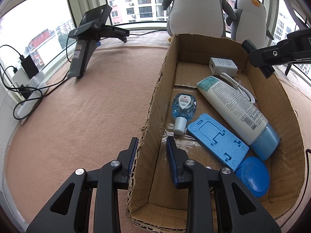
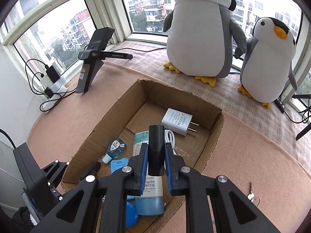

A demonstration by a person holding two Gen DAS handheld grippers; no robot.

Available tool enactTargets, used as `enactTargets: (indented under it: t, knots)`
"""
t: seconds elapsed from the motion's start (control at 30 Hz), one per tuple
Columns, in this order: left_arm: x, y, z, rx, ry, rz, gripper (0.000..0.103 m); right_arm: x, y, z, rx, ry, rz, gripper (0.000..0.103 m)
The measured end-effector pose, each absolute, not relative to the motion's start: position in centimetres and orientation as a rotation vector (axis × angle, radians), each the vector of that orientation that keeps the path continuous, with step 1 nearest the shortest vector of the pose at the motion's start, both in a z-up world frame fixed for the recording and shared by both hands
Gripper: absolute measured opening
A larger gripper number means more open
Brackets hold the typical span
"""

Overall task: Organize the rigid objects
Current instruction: 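Carry the black cylinder into the box and open the right tool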

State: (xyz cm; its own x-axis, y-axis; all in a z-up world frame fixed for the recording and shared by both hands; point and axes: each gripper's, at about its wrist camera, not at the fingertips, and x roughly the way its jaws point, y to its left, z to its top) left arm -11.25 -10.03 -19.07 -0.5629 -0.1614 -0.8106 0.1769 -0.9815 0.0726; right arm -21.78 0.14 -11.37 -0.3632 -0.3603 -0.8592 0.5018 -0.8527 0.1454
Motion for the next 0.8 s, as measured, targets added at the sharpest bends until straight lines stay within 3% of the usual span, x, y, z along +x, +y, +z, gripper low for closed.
enactTargets:
  t: [0.53,0.57,0.6,0.67,0.8]
  knots:
    - [-11.2,-10.1,-19.1,1.356,0.026,-2.62,0.027,-22.5,-0.8,-12.7,1.352,0.249,-2.217,0.018]
    - [-11.2,-10.1,-19.1,1.356,0.026,-2.62,0.027,-22.4,-0.8,-12.6,1.342,0.248,-2.218,0.028]
    - [-11.2,-10.1,-19.1,1.356,0.025,-2.62,0.027,-22.3,-0.9,-12.5,1.334,0.252,-2.222,0.047]
    - [-11.2,-10.1,-19.1,1.356,0.026,-2.621,0.027,-22.2,-1.0,-12.2,1.311,0.265,-2.234,0.071]
    - [-11.2,-10.1,-19.1,1.356,0.026,-2.621,0.027,-22.0,-0.9,-11.6,1.282,0.27,-2.266,0.073]
